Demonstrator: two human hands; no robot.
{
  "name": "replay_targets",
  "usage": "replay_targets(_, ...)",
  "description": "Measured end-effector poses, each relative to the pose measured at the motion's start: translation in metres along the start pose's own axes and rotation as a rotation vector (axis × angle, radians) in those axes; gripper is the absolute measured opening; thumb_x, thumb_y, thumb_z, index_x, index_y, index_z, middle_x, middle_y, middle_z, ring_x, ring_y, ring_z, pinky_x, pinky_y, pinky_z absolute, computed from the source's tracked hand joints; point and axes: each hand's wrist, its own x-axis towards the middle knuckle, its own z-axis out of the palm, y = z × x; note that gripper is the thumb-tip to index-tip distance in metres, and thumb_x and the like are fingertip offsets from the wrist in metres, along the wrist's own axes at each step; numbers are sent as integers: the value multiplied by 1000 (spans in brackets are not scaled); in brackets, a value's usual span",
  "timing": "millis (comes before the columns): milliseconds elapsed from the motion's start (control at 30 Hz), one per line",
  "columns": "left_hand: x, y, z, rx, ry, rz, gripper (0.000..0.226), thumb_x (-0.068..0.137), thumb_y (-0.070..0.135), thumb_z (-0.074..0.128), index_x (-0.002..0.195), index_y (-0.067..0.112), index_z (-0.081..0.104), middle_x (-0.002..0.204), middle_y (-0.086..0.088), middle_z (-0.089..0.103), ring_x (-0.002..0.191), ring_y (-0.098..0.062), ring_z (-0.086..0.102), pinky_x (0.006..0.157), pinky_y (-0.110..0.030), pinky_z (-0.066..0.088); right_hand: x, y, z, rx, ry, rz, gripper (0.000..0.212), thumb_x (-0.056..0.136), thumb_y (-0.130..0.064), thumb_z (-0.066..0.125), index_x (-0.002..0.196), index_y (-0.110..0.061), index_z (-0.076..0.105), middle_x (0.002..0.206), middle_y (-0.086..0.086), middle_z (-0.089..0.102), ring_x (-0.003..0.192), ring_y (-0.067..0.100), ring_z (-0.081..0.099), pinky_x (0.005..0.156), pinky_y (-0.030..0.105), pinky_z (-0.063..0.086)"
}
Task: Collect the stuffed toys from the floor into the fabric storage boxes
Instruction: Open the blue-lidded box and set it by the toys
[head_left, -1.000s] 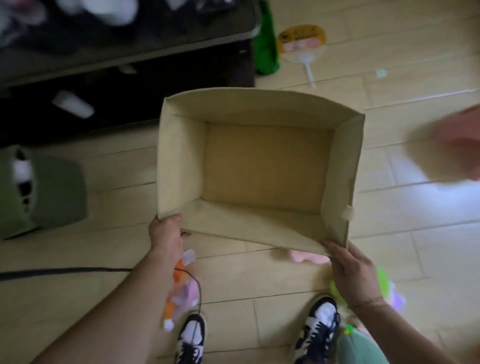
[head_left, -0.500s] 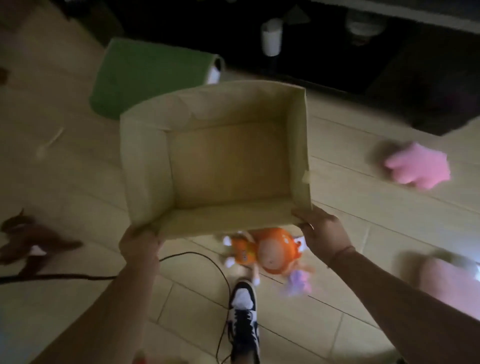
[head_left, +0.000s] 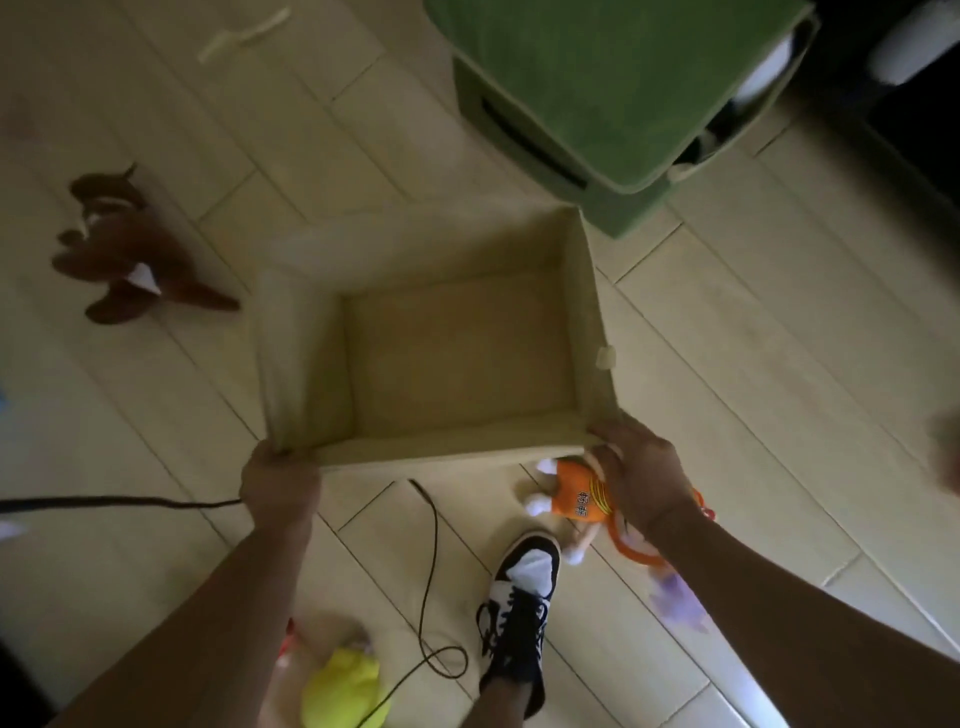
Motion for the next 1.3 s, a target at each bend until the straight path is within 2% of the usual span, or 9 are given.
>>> replay_targets(233,5,-7,39,-36,1,-110,80,72,24,73,139,5,32,138,-25,45,120,-44,52,102,-53,45,6,23,15,179,-220,177,73,90,-26,59,143,-54,17,133,-1,56,117,19,57,96,35,48)
replay_targets(400,-78,20,81,193,168,400,94,82,24,68,150,-5,10,155,-34,8,137,-52,24,111,-54,28,-31,99,19,188,115,514,70,86,-25,62,145,-32,28,143,8,45,125,30,46,101,40,39)
replay_targets(567,-141,32,165,519,-119,1052,88,77,39,65,149,18,18,157,-16,24,145,-35,21,115,-53,19,-47,192,65,400,-87,900,122,57,-46,86,149,-29,8,149,14,21,132,38,31,104,46,34)
replay_targets(667,-140,43,200,744,-69,1062,81,76,38,71,146,22,33,146,-4,46,134,-28,40,111,-52,27,-42,216,100,672,-73,820,131,53,-31,92,148,-25,3,146,17,33,128,35,42,103,44,39)
replay_targets(767,-137,59,208,759,-42,1068,51,78,24,69,128,22,58,120,-3,66,110,-28,57,93,-42,39,-53,225,109,746,-14,826,130,30,-53,88,140,-30,22,131,9,51,112,32,55,92,47,49)
replay_targets(967,-151,56,201,818,-366,1259,28,67,-7,62,87,10,71,80,-11,71,77,-33,66,71,-38,54,-119,232,27,562,30,732,91,55,-45,88,133,-36,42,113,8,64,91,25,54,76,28,40)
replay_targets(1067,-198,47,205,891,-596,1391,35,66,-9,60,89,13,74,80,-8,72,74,-30,65,67,-30,51,-155,242,-63,593,-17,571,99,32,-60,87,122,-46,48,107,-5,65,91,16,61,79,29,45)
replay_targets(1200,-251,18,220,1044,-1036,1090,36,88,18,59,124,19,63,122,-3,66,106,-21,62,82,-20,41,-178,236,-170,727,-208,301,92,20,-68,85,107,-60,56,108,-13,70,98,10,67,79,28,55)
replay_targets(1300,-284,22,219,613,-1318,518,41,86,37,65,119,12,64,122,-11,67,102,-16,66,87,-22,47,-165,220,-194,777,-273,183,93,29,-59,89,116,-47,58,113,-12,69,101,10,67,78,23,56)
